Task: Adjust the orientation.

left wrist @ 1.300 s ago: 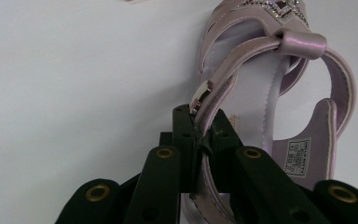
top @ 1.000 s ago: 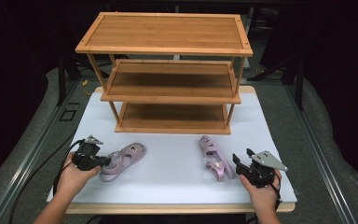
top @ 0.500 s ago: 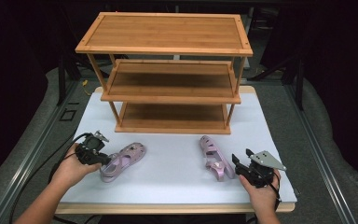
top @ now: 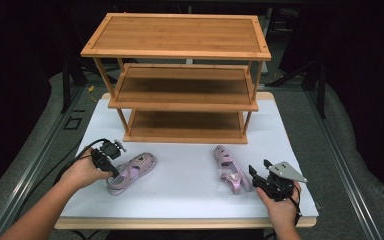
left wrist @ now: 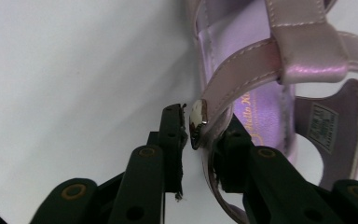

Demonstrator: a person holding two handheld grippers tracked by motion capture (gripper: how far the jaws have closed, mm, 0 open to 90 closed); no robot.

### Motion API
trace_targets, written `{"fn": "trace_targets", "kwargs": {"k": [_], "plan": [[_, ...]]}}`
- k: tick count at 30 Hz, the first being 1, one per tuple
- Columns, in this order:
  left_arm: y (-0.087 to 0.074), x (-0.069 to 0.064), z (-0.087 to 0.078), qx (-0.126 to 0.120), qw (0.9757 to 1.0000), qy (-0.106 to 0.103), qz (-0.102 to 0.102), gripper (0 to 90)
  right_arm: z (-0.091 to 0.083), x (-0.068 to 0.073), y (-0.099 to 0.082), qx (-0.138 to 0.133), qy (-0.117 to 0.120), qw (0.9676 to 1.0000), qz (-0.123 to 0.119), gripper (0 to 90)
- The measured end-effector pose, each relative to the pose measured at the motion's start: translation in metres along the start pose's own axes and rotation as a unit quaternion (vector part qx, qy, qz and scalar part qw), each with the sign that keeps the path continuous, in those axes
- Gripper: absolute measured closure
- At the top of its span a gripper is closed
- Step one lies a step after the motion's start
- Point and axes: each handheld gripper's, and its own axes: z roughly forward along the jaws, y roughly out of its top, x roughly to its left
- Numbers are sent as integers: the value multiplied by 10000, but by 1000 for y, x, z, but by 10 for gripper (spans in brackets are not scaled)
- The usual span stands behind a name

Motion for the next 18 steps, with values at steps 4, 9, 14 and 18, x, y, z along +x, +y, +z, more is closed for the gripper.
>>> {"fn": "trace_targets", "kwargs": {"k": [4,9,14,18], "plan": [[2,4,1,113,9997,-193,-18,797,1,0,0,2,16,10000,-4,415],[7,5,0,336,9991,-247,11,805,1,1,0,20,16,10000,-14,416],[10,4,0,428,9989,-188,56,810,1,0,0,7,31,10000,17,416],[10,3,0,445,9988,-178,44,824,1,0,-1,13,24,10000,24,416]]}}
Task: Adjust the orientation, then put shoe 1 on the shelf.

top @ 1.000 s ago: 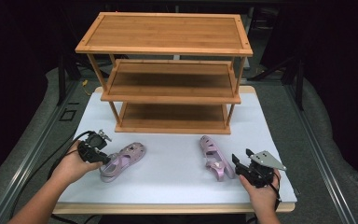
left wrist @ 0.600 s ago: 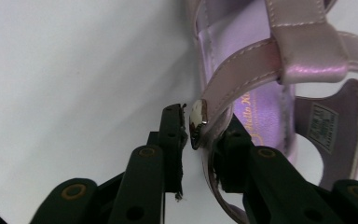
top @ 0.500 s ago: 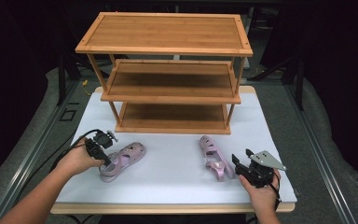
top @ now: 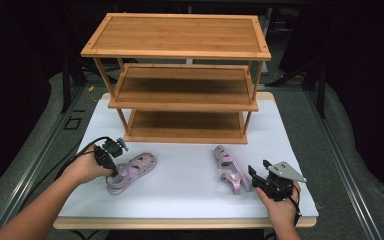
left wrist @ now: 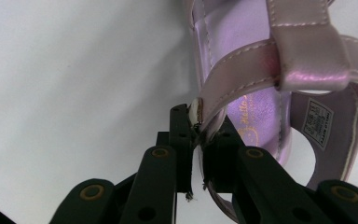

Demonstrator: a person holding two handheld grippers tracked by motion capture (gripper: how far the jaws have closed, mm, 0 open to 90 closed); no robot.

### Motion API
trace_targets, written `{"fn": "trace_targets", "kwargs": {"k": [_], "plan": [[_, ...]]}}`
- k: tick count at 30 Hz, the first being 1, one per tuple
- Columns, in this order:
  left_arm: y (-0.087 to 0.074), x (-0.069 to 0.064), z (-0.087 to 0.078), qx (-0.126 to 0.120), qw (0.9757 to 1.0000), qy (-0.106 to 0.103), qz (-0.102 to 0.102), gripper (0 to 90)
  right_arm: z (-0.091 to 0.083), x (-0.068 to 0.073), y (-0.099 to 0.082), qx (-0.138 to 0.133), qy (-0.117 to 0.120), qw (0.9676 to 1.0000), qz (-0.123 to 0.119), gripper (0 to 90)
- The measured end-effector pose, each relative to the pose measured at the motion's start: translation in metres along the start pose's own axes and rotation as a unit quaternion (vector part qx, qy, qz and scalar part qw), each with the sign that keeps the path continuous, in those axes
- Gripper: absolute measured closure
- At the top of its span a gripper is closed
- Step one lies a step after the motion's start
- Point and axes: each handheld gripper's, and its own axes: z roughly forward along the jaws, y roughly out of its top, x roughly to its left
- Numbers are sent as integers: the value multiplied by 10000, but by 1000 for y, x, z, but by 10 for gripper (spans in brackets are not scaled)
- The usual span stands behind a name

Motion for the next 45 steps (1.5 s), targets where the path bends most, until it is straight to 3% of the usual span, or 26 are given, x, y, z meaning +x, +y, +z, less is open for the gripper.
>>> {"fn": "trace_targets", "kwargs": {"k": [6,16,23,26,27,28,29,30,31,32,33,34,35,36,37,38,39,40,41,42,43,44,45], "plan": [[0,1,-1,-83,9999,49,-46,829,-1,-1,0,-7,5,10000,3,416],[-2,1,-5,-211,9997,-112,-110,832,1,-1,0,-4,16,10000,13,416],[-7,1,-12,-484,9985,-209,-175,832,0,-1,0,-2,5,10000,10,415],[-13,2,-13,-727,9967,-271,-223,832,0,-1,0,-12,0,10000,17,416],[-18,1,-14,-965,9944,-309,-286,832,-1,-1,0,4,1,10000,26,416],[-18,1,-14,-965,9944,-309,-286,832,-1,-1,0,4,1,10000,26,416],[-25,2,-16,-1268,9905,-376,-386,832,-1,-1,0,-13,-1,10000,35,416],[-25,2,-16,-1268,9905,-376,-386,833,-1,-1,0,-13,-1,10000,35,416],[-33,2,-17,-1596,9850,-428,-495,833,0,-1,0,-9,8,10000,45,416],[-33,2,-17,-1596,9850,-428,-495,833,0,-1,0,-9,8,10000,45,416],[-41,2,-19,-1924,9787,-421,-581,833,-1,-1,0,-16,15,10000,59,416],[-41,2,-19,-1924,9787,-421,-581,833,-1,-1,0,-16,15,10000,59,416],[-49,2,-21,-2276,9700,-441,-727,833,-1,-2,0,1,23,10000,66,416],[-49,2,-21,-2276,9700,-441,-727,832,-1,-2,0,1,23,10000,66,416],[-55,2,-23,-2591,9610,-439,-858,833,0,-2,0,-16,22,10000,66,416],[-58,2,-25,-2746,9561,-426,-928,833,0,-2,0,-9,19,10000,60,416],[-60,1,-27,-2888,9517,-429,-955,833,0,-1,0,0,17,10000,61,416],[-60,1,-27,-2888,9517,-429,-955,832,0,-1,0,0,17,10000,61,416],[-65,0,-32,-3244,9391,-463,-1035,833,0,-1,0,-1,12,10000,60,416],[-65,0,-32,-3244,9391,-463,-1035,833,0,-1,0,-2,5,10000,66,416],[-70,-2,-36,-3569,9255,-548,-1140,833,0,-1,0,-7,-5,10000,81,416],[-70,-2,-36,-3569,9255,-548,-1140,832,0,-2,0,-2,-7,10000,93,416],[-73,-3,-41,-3866,9124,-608,-1197,832,0,-2,0,-12,27,9999,105,416]]}}
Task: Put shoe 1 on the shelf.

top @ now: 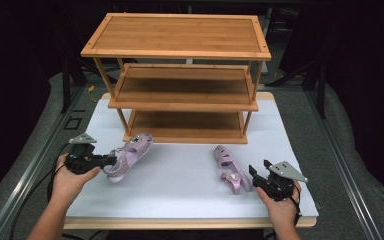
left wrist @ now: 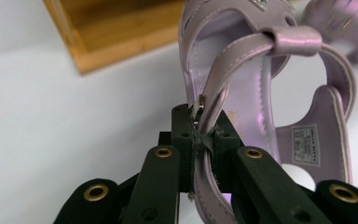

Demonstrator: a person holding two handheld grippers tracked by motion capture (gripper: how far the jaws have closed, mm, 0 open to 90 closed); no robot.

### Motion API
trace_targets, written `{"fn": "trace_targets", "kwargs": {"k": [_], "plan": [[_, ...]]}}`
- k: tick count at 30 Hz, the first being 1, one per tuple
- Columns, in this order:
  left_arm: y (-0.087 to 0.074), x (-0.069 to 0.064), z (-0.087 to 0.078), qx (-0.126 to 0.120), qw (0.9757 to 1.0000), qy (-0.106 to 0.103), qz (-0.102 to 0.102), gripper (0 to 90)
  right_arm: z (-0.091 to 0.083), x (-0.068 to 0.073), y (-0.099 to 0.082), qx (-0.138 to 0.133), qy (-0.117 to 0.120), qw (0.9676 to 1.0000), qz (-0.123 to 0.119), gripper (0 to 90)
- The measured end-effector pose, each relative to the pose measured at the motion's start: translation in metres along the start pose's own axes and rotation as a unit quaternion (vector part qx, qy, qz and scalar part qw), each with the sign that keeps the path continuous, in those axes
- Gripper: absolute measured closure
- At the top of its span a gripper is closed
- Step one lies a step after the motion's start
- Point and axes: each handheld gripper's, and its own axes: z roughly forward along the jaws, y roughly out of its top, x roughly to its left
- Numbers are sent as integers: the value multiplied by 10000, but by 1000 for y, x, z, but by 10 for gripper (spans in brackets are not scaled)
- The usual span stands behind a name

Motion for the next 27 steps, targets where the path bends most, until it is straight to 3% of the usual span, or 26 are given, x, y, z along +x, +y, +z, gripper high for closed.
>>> {"fn": "trace_targets", "kwargs": {"k": [1,5,10,12,16,27], "plan": [[0,0,0,0,10000,0,0,832,0,0,0,0,0,10000,0,416],[2,-4,-7,-563,9984,-45,-87,832,0,-1,-1,25,10,10000,6,416],[5,-9,-12,-1162,9927,-168,-273,833,0,-2,-1,5,-13,10000,74,416],[7,-10,-13,-1299,9907,-232,-339,834,0,-2,-1,1,-2,10000,89,416],[14,-17,-14,-1313,9909,-129,-274,833,0,-2,-1,6,1,10000,86,416],[38,-33,-12,-1585,9866,-126,-374,834,0,-3,-1,9,14,9999,116,416]]}}
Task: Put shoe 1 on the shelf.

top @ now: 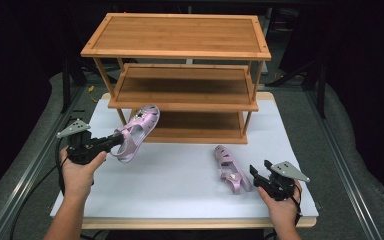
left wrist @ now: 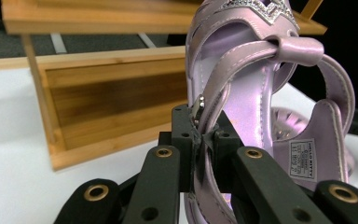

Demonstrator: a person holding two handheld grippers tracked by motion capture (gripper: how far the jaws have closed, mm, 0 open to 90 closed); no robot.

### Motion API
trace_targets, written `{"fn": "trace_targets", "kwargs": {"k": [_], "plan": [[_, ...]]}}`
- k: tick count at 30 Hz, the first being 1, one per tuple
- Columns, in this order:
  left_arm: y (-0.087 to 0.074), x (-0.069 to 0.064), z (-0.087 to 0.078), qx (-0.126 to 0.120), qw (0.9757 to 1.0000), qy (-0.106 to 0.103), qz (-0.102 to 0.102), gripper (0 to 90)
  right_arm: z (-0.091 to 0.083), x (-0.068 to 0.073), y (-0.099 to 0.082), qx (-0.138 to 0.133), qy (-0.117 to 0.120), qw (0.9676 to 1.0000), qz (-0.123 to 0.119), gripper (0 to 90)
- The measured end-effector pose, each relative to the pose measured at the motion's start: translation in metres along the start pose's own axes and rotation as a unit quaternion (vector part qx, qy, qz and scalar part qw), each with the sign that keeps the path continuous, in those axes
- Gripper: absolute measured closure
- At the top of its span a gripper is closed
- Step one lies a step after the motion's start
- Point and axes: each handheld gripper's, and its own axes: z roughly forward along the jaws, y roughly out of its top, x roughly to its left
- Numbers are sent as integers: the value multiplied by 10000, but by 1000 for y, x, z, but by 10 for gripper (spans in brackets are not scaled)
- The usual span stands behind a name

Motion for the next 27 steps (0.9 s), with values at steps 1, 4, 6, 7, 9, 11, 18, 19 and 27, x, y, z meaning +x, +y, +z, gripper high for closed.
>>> {"fn": "trace_targets", "kwargs": {"k": [1,4,6,7,9,11,18,19,27], "plan": [[2,-2,1,-32,10000,13,-9,834,0,0,0,2,-2,10000,3,416],[10,-7,6,-97,9999,36,-62,834,0,-1,0,0,8,10000,14,416],[16,-11,10,-150,9998,83,-73,833,0,-1,0,-7,17,10000,26,416],[19,-13,13,-179,9997,114,-75,834,0,-1,0,-9,15,10000,34,416],[23,-15,18,-234,9996,131,-101,834,-1,-1,0,-17,14,10000,44,416],[27,-18,24,-298,9994,149,-120,833,-1,-1,0,-20,22,10000,54,416],[47,-27,47,-427,9985,290,-165,833,-2,-2,0,-20,50,10000,74,416],[54,-30,54,-454,9982,324,-206,833,-2,-3,0,-9,63,10000,63,416],[76,-33,81,-684,9956,429,-479,833,-4,-5,1,-92,73,9999,93,416]]}}
